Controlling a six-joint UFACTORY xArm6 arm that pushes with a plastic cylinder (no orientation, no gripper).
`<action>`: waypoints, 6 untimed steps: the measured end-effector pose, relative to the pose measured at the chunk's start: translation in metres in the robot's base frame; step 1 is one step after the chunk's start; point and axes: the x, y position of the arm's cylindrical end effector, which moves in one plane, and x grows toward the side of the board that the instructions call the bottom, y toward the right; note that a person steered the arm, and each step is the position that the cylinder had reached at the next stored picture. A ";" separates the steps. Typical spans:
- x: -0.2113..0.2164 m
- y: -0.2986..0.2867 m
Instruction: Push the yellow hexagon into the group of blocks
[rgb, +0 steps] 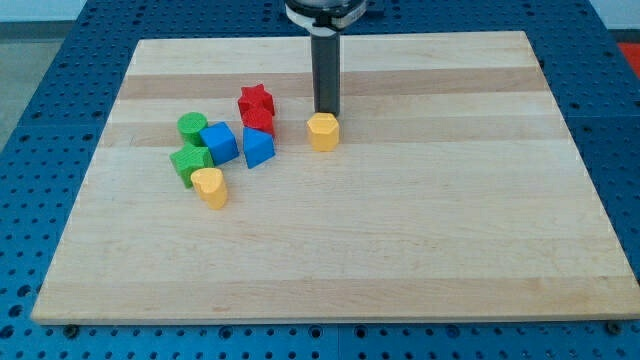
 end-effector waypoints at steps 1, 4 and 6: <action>0.022 0.056; 0.041 0.015; 0.042 -0.006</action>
